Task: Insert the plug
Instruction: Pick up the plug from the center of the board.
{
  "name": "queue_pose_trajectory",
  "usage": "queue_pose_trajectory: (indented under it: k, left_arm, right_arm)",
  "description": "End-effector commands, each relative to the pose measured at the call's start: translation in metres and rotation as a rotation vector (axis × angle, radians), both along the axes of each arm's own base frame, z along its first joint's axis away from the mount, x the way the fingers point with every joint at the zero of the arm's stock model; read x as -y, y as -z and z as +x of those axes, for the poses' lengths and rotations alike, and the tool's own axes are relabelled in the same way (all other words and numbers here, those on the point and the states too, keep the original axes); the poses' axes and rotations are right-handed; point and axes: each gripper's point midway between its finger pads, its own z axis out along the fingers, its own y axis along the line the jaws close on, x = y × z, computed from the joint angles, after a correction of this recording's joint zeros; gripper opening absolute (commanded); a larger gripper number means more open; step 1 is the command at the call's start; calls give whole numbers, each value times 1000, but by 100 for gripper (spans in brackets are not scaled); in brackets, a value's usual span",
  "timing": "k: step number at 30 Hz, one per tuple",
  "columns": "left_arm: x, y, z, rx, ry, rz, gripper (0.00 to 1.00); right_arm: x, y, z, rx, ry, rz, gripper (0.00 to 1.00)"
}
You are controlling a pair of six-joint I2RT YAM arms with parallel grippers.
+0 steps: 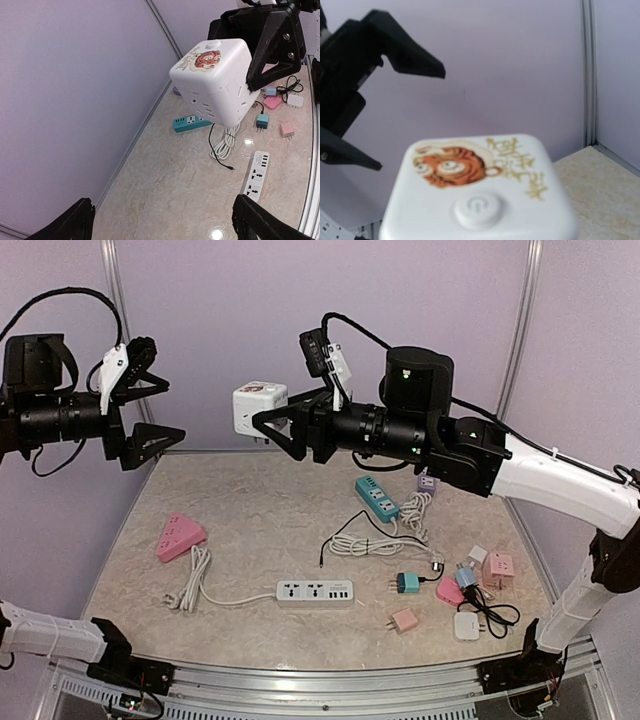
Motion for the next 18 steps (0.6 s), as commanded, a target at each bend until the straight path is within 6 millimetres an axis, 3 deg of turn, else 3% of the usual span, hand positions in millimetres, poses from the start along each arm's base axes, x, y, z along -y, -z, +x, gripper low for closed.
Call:
queue_pose_trajectory:
  k: [1, 4, 6, 9, 14, 18]
  left_arm:
    - [19, 16, 7, 36, 29, 102, 95]
    - [35, 31, -10, 200, 116, 230, 96]
    - [44, 30, -17, 400, 127, 304, 97]
    - [55, 8, -24, 701, 103, 307, 99]
    - [54, 1, -8, 698, 60, 308, 99]
    - [55, 19, -6, 726, 135, 383, 96]
  right_arm:
    - [8, -24, -12, 51, -12, 65, 0]
    - [14, -26, -10, 30, 13, 89, 0]
    - [17, -25, -2, 1, 61, 85, 0]
    - [16, -19, -3, -13, 56, 79, 0]
    - [10, -5, -15, -6, -26, 20, 0]
    - [8, 6, -30, 11, -109, -40, 0]
